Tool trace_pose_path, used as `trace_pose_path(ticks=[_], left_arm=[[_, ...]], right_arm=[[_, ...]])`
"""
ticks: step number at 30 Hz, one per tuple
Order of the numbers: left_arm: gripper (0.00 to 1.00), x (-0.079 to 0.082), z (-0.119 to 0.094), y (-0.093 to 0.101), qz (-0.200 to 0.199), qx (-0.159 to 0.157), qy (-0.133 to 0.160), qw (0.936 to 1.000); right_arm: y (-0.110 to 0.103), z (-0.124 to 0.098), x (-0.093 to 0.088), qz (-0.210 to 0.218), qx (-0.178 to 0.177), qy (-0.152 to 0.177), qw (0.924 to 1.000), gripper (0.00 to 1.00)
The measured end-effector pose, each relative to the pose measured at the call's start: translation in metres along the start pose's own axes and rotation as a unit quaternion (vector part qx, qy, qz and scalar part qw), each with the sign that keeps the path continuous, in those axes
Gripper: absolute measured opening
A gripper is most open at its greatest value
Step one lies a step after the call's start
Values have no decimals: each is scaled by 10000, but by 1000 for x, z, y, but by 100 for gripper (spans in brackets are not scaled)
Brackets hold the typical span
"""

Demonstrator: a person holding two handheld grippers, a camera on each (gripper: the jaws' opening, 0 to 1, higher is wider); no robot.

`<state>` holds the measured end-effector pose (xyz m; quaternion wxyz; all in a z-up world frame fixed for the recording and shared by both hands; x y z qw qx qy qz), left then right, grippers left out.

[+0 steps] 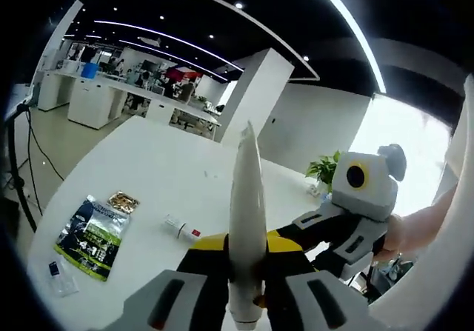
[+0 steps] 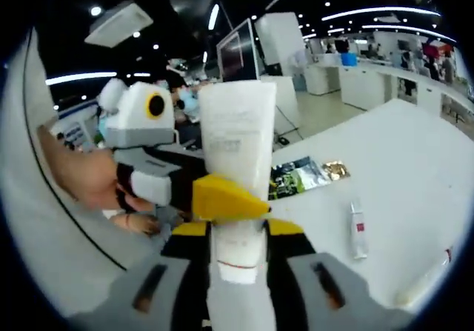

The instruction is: Arrange the skincare products in the storage area until every visible bottle or jar stands upright without overlapping.

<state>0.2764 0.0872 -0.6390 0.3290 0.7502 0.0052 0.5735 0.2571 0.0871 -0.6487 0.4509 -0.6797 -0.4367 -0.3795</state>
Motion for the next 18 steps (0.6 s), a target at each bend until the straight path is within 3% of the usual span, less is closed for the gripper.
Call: trace_pose_path(ticks=[7, 14, 18], left_arm=[[14, -4, 4, -8, 26, -205, -5, 9998], [14, -10, 6, -28, 222, -369, -88, 9990], [14, -20, 4, -42, 432, -492, -184, 9977]], right_arm=[[6, 2, -5, 170, -47, -56, 9998, 29], [15, -8, -5, 41, -92, -162, 9998, 42], [19, -11, 11, 339, -188, 210, 9990, 47]])
Point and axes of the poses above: the point that each gripper's makers call its tool centre point, and the gripper's own axes: z roughly forward along the fingers, y roughly to its right, x roughly out of its top, the point moved 1 cm from there along -z, roughly backward along the fingers, and after that the axes turned 11 degrees about y, right-handed, at the moved point
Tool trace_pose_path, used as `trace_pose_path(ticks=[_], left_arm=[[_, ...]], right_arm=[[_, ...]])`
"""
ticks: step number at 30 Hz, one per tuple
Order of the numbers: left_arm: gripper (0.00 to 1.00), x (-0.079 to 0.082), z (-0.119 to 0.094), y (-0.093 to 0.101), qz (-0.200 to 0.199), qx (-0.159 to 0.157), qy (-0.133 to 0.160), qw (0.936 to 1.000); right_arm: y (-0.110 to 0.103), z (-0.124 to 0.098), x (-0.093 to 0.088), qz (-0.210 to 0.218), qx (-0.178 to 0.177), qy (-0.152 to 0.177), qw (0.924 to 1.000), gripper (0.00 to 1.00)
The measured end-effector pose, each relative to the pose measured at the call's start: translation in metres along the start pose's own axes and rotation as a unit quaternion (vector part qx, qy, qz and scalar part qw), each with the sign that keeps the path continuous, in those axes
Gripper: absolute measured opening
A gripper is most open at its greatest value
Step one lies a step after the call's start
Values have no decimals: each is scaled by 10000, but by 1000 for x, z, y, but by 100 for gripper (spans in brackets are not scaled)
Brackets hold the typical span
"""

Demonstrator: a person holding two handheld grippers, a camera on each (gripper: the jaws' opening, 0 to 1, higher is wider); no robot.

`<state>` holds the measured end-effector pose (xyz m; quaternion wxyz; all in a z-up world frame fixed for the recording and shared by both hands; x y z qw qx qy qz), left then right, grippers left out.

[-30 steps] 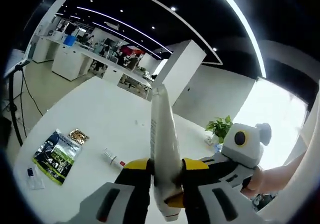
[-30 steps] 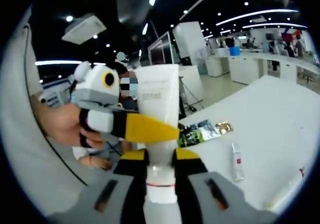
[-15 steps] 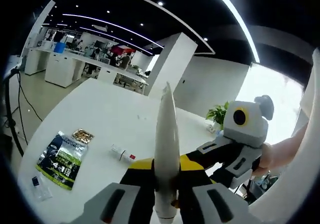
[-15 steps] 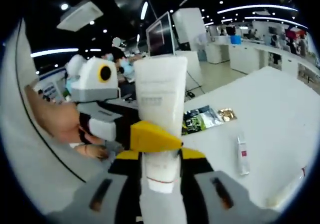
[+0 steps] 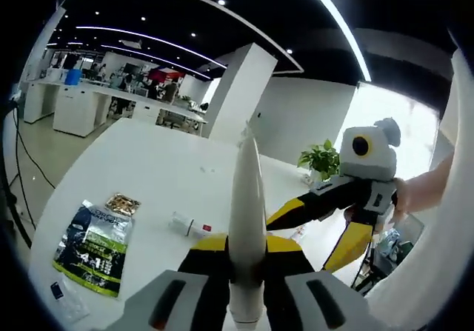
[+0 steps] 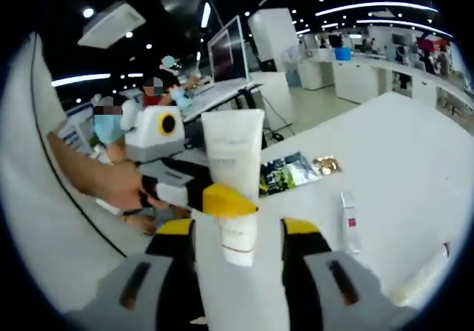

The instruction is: Arrange the skincare products in the storage area until every visible bottle or jar stands upright without overlapping.

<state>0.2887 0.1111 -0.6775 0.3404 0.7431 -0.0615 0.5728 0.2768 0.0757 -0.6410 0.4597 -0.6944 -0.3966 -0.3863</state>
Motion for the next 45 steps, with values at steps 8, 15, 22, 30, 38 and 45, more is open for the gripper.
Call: trace_pose_path(ticks=[8, 15, 22, 30, 38, 45], left_arm=[[15, -10, 1, 4, 901, -786, 7, 9928], [15, -25, 4, 13, 1473, -1362, -380, 9789], [16, -40, -1, 24, 1756, -1888, -572, 9645], [16, -49, -5, 30, 1792, -2053, -565, 9605], [18, -50, -12, 30, 1778, -1988, -449, 9627], [19, -50, -17, 22, 1608, -1805, -503, 9690]], right_arm=[[-3, 27, 11, 92, -92, 99, 9999, 49], [-12, 34, 6, -498, 219, -320, 9980, 47], [-13, 24, 2, -1376, 524, -1023, 9838, 40], [-23, 15, -14, -2178, 1169, -2215, 9433, 31], [-35, 24, -30, -3205, 1875, -3440, 8625, 16], [-38, 37, -33, -3311, 1931, -3549, 8527, 13]])
Point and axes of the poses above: the point that each gripper's makers call its tool centre point, and the gripper's own axes: z roughly forward along the fingers, y roughly to its right, x roughly out of its top, the point moved 1 cm from there along -z, roughly backward along the fingers, and after that the axes turned 11 degrees about y, right-handed, at the moved point
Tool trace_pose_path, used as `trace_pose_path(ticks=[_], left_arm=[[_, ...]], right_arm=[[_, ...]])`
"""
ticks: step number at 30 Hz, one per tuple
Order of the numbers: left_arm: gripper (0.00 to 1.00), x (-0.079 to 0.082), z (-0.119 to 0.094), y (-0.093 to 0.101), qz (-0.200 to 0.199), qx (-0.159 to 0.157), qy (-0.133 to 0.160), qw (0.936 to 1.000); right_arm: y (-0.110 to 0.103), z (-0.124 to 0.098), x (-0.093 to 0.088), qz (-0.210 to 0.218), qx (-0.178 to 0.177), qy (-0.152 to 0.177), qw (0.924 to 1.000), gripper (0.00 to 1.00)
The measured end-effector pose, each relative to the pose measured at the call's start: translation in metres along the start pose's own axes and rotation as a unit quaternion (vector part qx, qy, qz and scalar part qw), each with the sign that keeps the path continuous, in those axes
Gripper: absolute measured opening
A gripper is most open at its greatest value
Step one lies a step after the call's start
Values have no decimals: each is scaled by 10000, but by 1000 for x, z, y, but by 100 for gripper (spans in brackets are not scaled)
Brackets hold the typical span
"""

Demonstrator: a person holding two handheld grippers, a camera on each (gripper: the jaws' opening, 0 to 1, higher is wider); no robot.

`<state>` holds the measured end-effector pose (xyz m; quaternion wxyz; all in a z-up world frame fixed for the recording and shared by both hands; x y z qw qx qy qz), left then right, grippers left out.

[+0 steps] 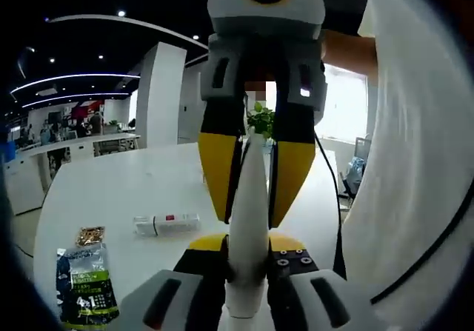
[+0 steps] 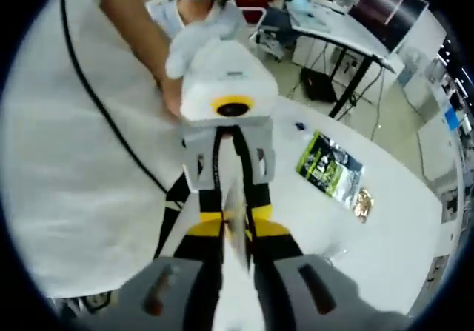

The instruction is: Arrange the skincare products in the storage area until every visible bottle or jar stands upright without overlapping.

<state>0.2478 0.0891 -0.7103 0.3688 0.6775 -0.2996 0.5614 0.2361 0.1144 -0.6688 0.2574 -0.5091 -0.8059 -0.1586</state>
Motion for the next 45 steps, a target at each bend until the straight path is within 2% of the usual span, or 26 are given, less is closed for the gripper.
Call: trace_pose_path(ticks=[6, 9, 19, 24, 26, 29, 33, 35, 38, 42, 45], left_arm=[[21, -4, -2, 5, -7, 30, -109, 9999], [23, -6, -8, 2, -98, 118, -155, 9998], [42, -7, -23, -18, -653, 718, -216, 9950], [38, 3, -23, -26, -1066, 792, -370, 9904], [37, 10, -21, -28, -1012, 820, -310, 9910], [36, 31, -14, -33, -1148, 852, -101, 9897], [33, 60, -7, -37, -1253, 859, 348, 9878], [33, 75, -5, -35, -1408, 820, 616, 9847], [38, 82, -4, -34, -1473, 858, 737, 9826], [40, 85, -3, -27, -1542, 940, 817, 9802], [41, 82, -4, -23, -1724, 995, 884, 9760]], right_arm=[[-10, 14, -5, -6, 239, -262, 9994, 12], [-8, 14, -2, 44, 172, -208, 9996, 10], [-1, 8, -9, 218, -46, -307, 9993, 8], [11, -11, -16, 346, -300, -285, 9985, 8], [15, -17, -17, 406, -374, -252, 9982, 8], [29, -37, -21, 653, -564, -165, 9961, 8], [49, -62, -36, 724, -844, -296, 9934, 8], [61, -75, -49, 760, -937, -444, 9917, 8], [79, -90, -66, 890, -999, -561, 9894, 8], [112, -109, -81, 1301, -1274, -397, 9825, 8], [131, -117, -87, 1274, -1369, -436, 9814, 8]])
Point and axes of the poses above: the point that each gripper's makers call its tool centre point, and the gripper's own axes: z roughly forward along the fingers, y roughly to its right, x roughly out of its top, the point moved 1 cm from there along -z, roughly backward along the fingers, and after that the axes turned 11 degrees about y, right-handed, at the moved point
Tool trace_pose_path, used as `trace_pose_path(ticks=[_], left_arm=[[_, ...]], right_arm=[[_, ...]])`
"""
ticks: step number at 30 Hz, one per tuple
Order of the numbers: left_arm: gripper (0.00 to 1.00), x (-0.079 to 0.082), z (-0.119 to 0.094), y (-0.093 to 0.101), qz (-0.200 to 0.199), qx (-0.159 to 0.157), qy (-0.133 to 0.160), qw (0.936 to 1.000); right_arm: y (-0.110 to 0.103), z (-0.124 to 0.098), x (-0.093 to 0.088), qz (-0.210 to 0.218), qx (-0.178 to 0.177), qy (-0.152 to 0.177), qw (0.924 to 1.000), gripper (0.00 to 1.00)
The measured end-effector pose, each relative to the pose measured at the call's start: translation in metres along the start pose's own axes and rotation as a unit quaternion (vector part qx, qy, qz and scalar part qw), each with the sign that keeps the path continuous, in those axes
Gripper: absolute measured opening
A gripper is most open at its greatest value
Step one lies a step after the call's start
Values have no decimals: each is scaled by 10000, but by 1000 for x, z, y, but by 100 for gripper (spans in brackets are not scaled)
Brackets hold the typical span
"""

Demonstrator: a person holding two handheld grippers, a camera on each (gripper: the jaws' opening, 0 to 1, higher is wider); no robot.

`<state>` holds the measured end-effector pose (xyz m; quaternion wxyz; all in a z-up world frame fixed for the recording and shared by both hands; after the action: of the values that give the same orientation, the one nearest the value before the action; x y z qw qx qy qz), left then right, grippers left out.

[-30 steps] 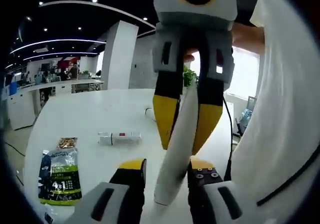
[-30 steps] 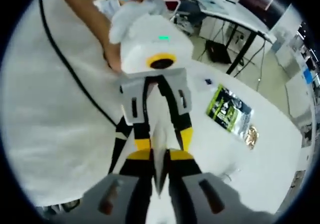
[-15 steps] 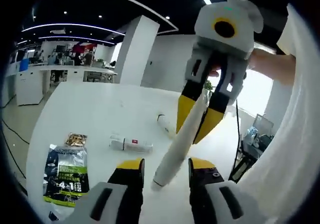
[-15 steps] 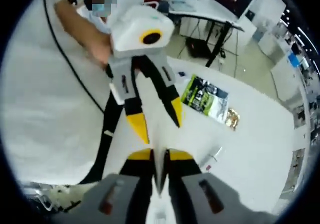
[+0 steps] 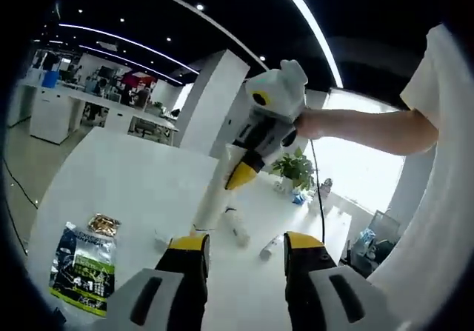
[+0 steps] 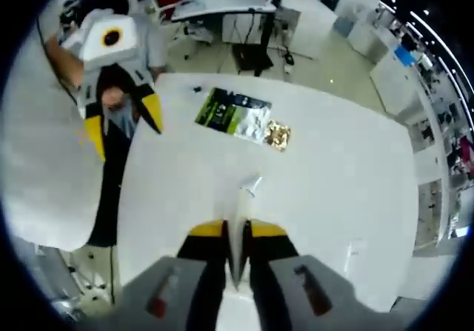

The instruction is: Arrange the skincare products in the storage area until every visible bottle or jar stands upright without overlapping.

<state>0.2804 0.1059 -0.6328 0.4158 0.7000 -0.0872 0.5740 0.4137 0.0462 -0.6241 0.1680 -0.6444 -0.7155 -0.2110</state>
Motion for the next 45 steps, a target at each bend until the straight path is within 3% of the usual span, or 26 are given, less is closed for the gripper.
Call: trace_pose_path(ticks=[5, 9, 14, 18, 24, 28, 33, 40, 45], left_arm=[[49, -16, -4, -7, -81, 516, -84, 9986], [49, -22, -6, -9, -60, 578, -144, 9982], [53, -20, -4, -8, -143, 591, -21, 9981], [53, -26, -5, -7, -112, 607, -141, 9980], [53, -26, -6, -14, -235, 758, -80, 9968], [53, -25, -5, -20, -138, 848, -46, 9963], [53, -24, -6, -26, -122, 958, -40, 9953], [53, -24, -2, -24, 47, 869, -155, 9961], [53, -27, -3, -20, 197, 753, -273, 9966]], right_arm=[[34, 10, -3, 9, -32, -185, 9998, 8], [63, 21, -11, 207, -109, -313, 9992, 8], [82, 30, -17, 578, -118, -324, 9977, 8], [99, 38, -30, 679, -191, -386, 9968, 8], [105, 42, -37, 904, -205, -289, 9953, 8], [105, 44, -46, 916, -156, -405, 9948, 8], [114, 44, -45, 971, -233, -148, 9949, 10], [116, 46, -56, 987, -143, -184, 9948, 13], [114, 50, -58, 660, -92, -298, 9973, 16]])
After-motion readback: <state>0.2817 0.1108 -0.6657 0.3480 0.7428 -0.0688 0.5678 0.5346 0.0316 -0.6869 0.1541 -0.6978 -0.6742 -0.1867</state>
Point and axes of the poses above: the point that each gripper's makers call its tool centre point, and the gripper's own axes: z roughly forward along the fingers, y roughly to its right, x roughly out of its top, the point moved 1 cm from there along -z, roughly backward along the fingers, and after that the axes turned 11 degrees about y, right-handed, at the moved point
